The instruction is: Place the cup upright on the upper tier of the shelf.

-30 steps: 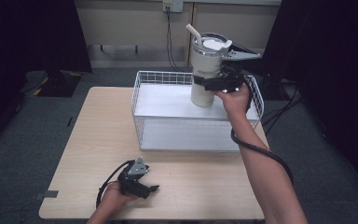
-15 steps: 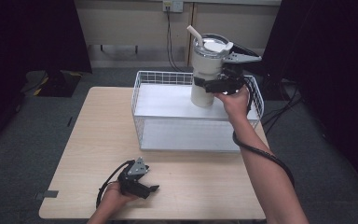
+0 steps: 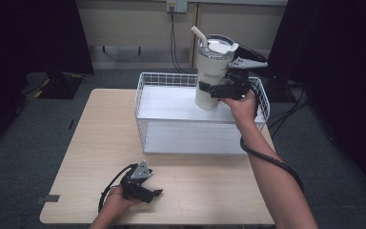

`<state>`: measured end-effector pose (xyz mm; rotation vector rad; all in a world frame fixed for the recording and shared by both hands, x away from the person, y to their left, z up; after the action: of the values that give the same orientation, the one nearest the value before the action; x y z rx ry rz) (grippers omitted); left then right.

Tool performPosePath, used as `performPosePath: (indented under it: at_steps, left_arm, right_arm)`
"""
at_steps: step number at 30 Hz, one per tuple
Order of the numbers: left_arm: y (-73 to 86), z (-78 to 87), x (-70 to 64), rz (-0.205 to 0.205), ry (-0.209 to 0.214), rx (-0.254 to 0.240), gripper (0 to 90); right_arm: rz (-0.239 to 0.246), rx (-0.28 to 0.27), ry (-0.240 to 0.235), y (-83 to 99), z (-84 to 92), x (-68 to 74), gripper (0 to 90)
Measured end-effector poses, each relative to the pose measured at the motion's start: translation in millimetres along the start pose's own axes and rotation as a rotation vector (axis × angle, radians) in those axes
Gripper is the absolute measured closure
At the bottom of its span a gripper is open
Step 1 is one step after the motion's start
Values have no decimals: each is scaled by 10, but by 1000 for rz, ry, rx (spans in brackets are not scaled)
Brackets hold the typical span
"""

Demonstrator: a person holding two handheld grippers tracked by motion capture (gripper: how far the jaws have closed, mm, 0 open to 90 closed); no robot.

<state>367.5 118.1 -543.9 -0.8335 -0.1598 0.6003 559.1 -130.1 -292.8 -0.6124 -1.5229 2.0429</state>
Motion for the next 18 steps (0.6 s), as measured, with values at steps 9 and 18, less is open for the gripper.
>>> performPosePath:
  at_steps: [9, 18]
  left_arm:
    - [-1, 0, 1, -1, 0, 0, 146]
    - [0, 0, 1, 0, 0, 0, 146]
  right_arm:
    - [-37, 35, -21, 107, 20, -2, 71]
    - [-23, 86, -29, 260, 63, 24, 70]
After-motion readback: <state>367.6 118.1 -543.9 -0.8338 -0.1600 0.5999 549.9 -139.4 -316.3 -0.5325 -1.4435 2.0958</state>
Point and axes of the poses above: each handheld gripper's, and its own axes: z roughly backward along the jaws, y roughly out of its underside, x roughly to its left, the point moved 6 cm from there along -z, roughly forward along the jaws, and after that the axes turned 6 degrees about z, right-handed, at the moved point
